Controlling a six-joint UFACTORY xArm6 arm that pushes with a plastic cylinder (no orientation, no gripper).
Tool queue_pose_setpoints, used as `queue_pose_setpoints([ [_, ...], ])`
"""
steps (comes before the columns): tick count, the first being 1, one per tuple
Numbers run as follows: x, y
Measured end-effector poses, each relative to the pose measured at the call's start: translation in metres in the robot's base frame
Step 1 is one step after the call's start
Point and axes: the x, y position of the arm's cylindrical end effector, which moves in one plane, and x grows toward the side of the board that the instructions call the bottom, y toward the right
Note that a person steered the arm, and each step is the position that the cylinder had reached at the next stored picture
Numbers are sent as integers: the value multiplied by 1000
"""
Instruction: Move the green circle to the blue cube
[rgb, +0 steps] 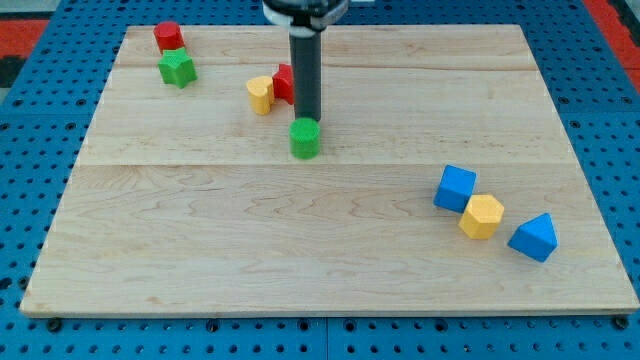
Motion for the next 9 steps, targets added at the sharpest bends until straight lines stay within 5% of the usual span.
queue_pose_setpoints([
  [1,-7,-50],
  [2,47,-36],
  [3,52,61],
  [6,-15,88],
  [7,-4,148],
  [8,59,161],
  [9,69,163],
])
